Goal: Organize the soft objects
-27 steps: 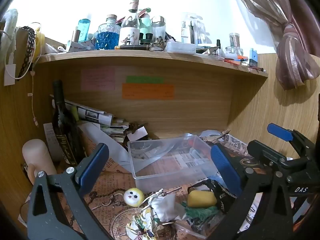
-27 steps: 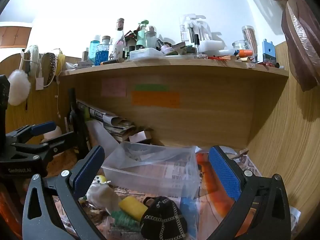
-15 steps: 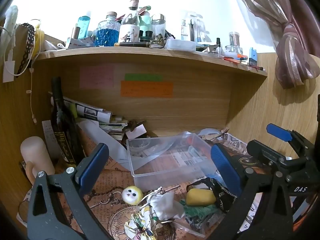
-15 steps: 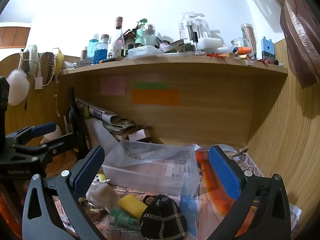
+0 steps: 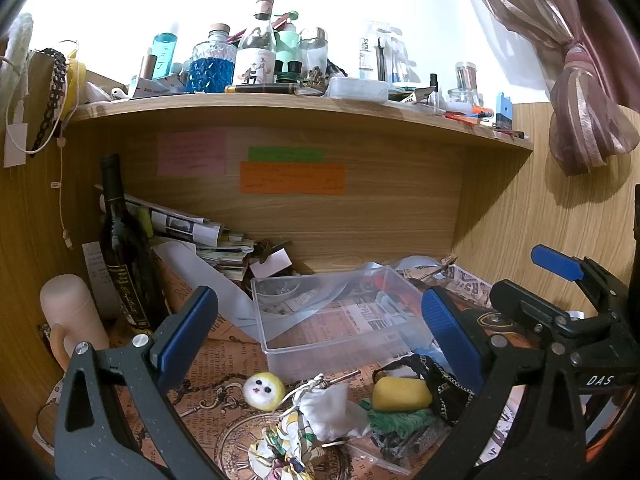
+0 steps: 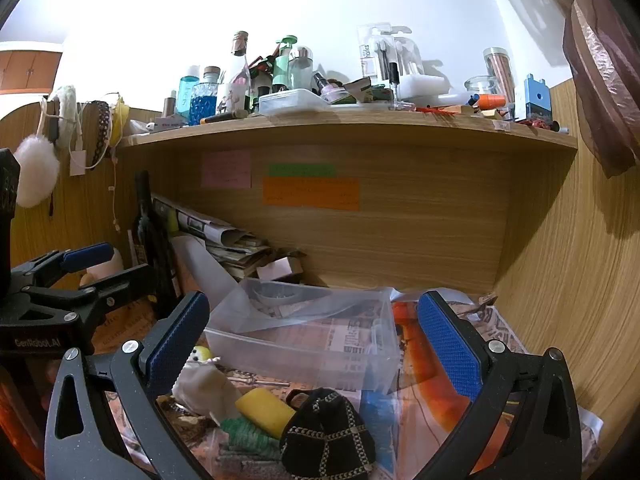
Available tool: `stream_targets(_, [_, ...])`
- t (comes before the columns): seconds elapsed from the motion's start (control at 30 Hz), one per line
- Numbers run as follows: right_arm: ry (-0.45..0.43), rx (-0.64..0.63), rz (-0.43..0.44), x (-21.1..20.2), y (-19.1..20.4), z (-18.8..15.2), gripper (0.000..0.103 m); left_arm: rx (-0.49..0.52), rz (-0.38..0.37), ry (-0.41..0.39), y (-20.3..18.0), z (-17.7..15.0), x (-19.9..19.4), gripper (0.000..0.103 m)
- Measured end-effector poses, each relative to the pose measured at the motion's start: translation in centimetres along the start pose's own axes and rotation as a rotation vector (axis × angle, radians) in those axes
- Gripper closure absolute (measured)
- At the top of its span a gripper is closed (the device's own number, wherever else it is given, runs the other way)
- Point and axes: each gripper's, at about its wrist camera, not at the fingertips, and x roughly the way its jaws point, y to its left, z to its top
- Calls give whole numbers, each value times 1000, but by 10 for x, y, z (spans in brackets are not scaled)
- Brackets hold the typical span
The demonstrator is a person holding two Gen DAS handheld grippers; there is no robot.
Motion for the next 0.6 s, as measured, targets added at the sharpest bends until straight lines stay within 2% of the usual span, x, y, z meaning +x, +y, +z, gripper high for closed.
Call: stream_targets(0.6, [-8, 0, -1, -4, 1, 1, 0, 17, 6, -7, -5, 1, 2, 0])
